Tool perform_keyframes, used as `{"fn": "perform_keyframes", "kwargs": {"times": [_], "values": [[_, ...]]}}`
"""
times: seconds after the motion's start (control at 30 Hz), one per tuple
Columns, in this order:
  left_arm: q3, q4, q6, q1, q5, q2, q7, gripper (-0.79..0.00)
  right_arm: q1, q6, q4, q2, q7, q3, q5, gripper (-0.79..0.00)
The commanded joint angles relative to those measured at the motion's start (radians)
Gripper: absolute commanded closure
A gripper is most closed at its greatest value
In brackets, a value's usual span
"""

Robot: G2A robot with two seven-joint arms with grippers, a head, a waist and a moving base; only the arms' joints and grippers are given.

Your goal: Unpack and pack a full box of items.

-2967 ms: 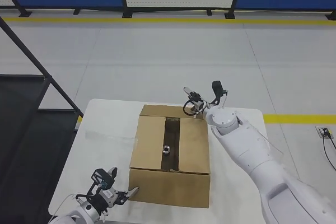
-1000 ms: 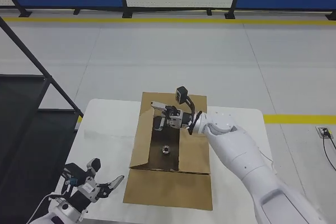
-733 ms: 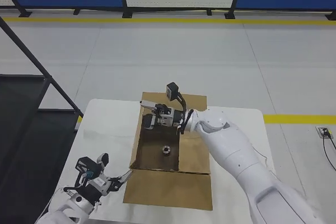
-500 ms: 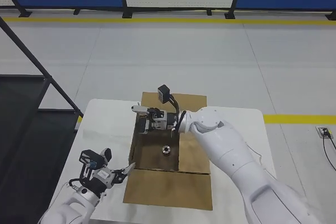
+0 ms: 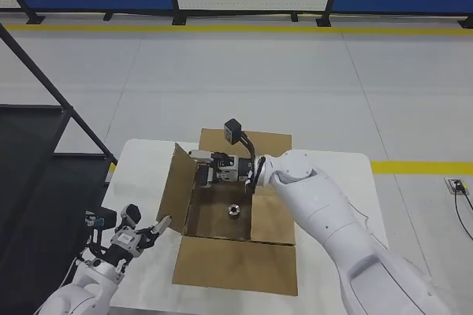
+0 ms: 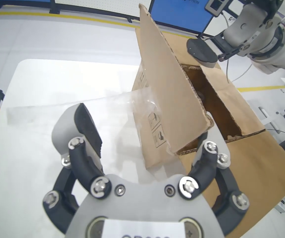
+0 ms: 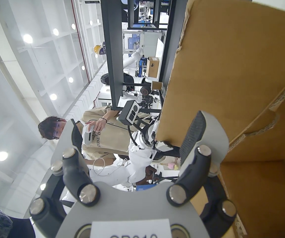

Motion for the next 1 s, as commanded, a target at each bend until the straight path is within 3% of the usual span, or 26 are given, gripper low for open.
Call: {"fn": "perform_keyframes", "kwargs": {"times": [0.0, 0.2, 0.57, 0.97], "values": [[-0.026, 0.012, -0.003, 0.014, -0.013, 0.001, 0.003, -0.785, -0.002, -0.030, 0.007, 0.012, -0.004, 0.016, -0.008, -0.785], [-0.071, 0.092, -0.004, 0.011, -0.037, 0.007, -0.035, -0.785, -0.017, -0.076, 0.032, 0.061, -0.013, 0.077, -0.009, -0.785], [-0.054, 0.204, -0.001, -0.018, -0.003, 0.009, -0.051, -0.785, -0.092, -0.099, -0.038, 0.156, 0.016, 0.197, 0.014, -0.785], [-0.099, 0.186, 0.001, -0.003, -0.007, 0.014, -0.042, -0.785, -0.210, -0.044, -0.242, 0.233, -0.005, 0.302, -0.023, -0.785]]}}
